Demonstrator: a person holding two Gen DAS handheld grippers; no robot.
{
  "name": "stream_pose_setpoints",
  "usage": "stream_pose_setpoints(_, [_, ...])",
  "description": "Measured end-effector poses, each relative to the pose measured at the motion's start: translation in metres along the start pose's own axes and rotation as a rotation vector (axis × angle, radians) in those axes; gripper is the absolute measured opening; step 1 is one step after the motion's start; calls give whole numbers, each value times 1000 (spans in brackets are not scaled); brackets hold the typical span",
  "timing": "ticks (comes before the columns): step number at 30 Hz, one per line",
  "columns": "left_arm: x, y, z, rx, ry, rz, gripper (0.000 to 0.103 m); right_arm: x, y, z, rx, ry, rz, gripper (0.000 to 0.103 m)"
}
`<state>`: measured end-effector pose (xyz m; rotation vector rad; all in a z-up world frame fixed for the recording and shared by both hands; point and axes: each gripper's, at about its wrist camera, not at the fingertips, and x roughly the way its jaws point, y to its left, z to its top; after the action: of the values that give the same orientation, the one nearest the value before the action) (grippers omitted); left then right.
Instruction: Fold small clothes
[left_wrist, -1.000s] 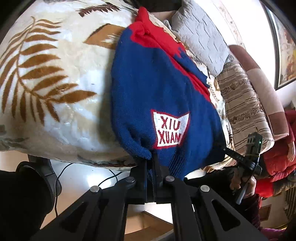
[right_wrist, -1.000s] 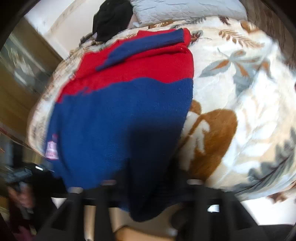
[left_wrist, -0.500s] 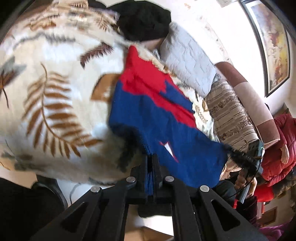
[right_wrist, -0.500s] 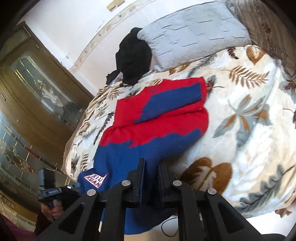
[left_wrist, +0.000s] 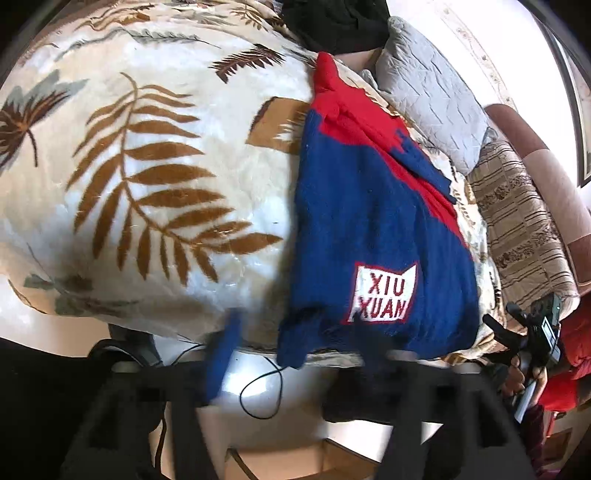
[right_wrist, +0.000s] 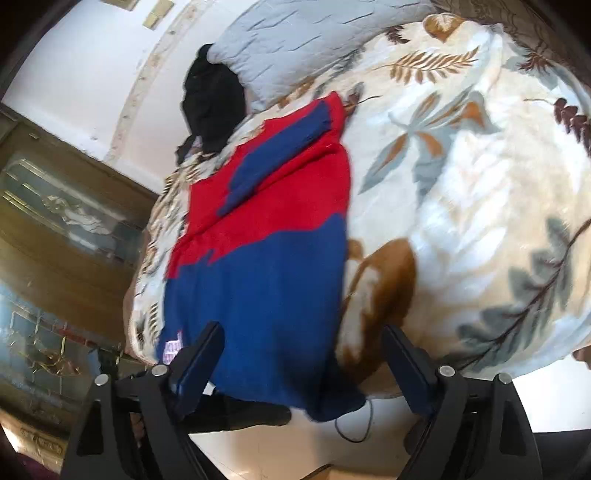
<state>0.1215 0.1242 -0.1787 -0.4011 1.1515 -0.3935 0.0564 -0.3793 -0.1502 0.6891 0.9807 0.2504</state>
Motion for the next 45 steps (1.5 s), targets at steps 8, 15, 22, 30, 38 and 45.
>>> stream_pose_setpoints(8, [14, -10, -7, 45, 46, -17, 69, 40, 2, -20, -49, 116, -61, 77])
stream_pose_setpoints(15, [20, -21, -10, 101, 23, -12, 38, 51, 26, -31, -171, 163, -93, 40])
stream_pose_setpoints(22, [30, -6, -10, -3, 64, 37, 67, 54, 15, -32, -115, 168, -97, 57])
stream_pose_setpoints(30, [53, -26, -13, 34, 131, 3, 68, 65, 28, -40, -185, 191, -146, 65])
stream_pose_setpoints(38, [52, -12, -11, -37, 134, -43, 4, 60, 37, -45, -242, 180, -202, 17])
stream_pose_setpoints(45, [-1, -37, 1, 22, 34, -225, 4, 15, 54, -26, -188, 81, 2, 15])
